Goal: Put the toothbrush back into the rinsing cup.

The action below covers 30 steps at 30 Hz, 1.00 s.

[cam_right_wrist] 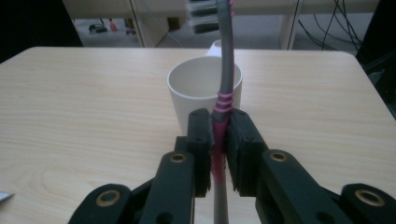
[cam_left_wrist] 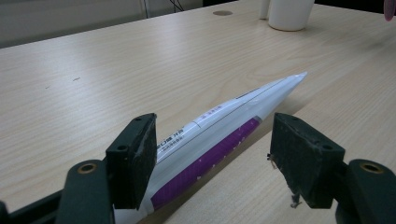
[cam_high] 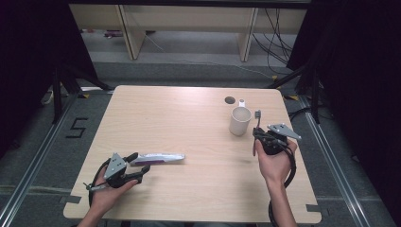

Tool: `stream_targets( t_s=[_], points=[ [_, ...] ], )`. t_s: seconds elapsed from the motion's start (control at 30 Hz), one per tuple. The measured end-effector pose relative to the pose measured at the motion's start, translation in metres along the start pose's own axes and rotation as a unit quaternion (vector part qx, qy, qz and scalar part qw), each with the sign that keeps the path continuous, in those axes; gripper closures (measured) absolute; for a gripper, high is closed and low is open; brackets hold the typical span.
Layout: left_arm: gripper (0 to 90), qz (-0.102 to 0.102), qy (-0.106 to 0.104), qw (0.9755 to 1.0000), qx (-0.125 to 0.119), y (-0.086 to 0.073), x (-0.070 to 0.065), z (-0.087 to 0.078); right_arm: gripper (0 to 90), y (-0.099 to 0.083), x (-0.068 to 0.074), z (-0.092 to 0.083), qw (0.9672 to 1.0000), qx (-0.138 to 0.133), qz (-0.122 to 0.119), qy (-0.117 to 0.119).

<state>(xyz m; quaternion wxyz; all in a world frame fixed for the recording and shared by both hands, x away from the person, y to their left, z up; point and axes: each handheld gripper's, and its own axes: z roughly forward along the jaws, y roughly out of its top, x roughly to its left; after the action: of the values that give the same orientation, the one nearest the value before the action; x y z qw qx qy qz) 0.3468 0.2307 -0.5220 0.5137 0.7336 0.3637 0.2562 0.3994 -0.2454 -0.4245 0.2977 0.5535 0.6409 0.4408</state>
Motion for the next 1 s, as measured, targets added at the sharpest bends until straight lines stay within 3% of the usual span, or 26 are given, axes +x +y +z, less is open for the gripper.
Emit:
stream_targets(
  t_s=[0.2,0.43,0.47,0.5,0.67,0.7,0.73,0.9,1.0],
  points=[
    [31.8,0.001,0.001,1.0000,0.000,0.000,-0.001,0.000,80.4,0.004,0.001,0.001,0.9999,-0.013,0.002,-0.001],
    [31.9,0.001,0.002,1.0000,0.000,0.000,-0.001,0.000,80.4,0.010,-0.002,0.004,0.9994,-0.031,-0.014,-0.006],
    [31.9,0.001,0.002,1.0000,0.000,0.000,-0.001,0.000,80.4,0.011,0.000,0.004,0.9994,-0.035,-0.002,-0.004],
    [32.0,0.002,0.002,1.0000,0.001,0.000,-0.001,0.000,80.4,0.013,-0.002,0.004,0.9992,-0.034,-0.016,-0.011],
    [32.0,0.002,0.002,1.0000,0.001,0.000,-0.001,0.000,80.4,0.016,0.000,0.006,0.9991,-0.041,-0.005,-0.010],
    [32.0,0.001,0.002,1.0000,0.000,0.000,-0.001,0.000,80.4,0.017,-0.003,0.007,0.9986,-0.047,-0.022,-0.010],
    [32.1,0.001,0.002,1.0000,0.000,0.000,-0.001,0.000,80.4,0.018,-0.001,0.007,0.9987,-0.050,-0.001,-0.007],
    [32.1,0.000,0.000,1.0000,-0.003,0.000,0.000,0.001,80.4,0.022,-0.004,0.010,0.9977,-0.064,-0.017,-0.013],
    [32.1,0.001,0.002,1.0000,0.001,0.000,0.000,0.000,80.4,0.023,-0.002,0.011,0.9977,-0.066,-0.006,-0.012]
  ],
)
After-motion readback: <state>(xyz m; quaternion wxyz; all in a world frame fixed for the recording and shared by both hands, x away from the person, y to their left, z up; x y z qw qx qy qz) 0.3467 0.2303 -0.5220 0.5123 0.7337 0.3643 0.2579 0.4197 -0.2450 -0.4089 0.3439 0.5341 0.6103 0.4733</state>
